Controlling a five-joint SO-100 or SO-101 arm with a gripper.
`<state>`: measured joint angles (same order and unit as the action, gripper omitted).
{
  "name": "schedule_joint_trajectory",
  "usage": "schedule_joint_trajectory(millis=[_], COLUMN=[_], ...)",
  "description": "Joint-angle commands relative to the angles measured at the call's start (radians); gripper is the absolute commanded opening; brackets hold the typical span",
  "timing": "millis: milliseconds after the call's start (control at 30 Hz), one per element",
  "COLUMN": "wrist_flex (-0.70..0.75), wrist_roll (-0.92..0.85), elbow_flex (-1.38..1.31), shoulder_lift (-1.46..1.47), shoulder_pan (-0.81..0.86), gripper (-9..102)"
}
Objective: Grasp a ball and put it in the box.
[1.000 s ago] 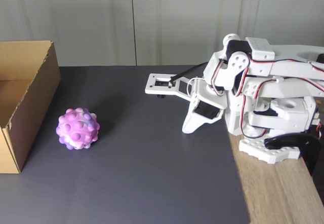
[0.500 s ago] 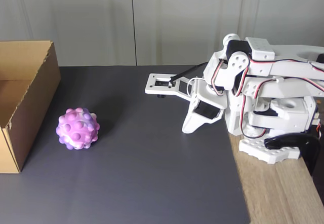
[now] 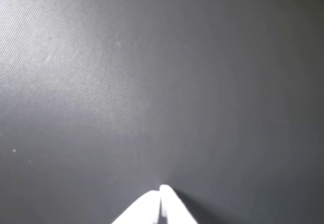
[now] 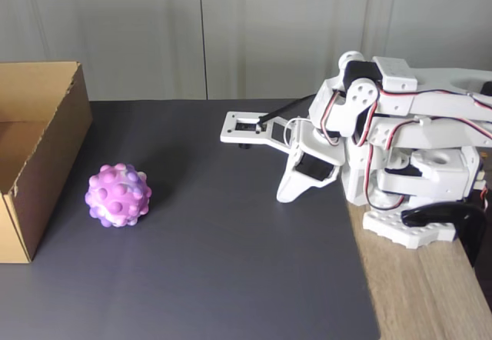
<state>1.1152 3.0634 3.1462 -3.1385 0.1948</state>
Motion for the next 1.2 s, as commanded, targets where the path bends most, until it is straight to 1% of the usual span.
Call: schedule_joint_trajectory(millis=[0,633,967,1167], wrist_flex=[0.014,0.012,-0.130,-0.133], wrist_roll=[-0.005,0.006,0.081,0.089], elbow_flex=[0.002,0.002,-0.044,-0.137], shoulder_lift=[0.008,0.008,0.008,0.014], shoulder_pan=[0.006,-0.008,-0.043,-0.040], gripper=[0,0,0,0])
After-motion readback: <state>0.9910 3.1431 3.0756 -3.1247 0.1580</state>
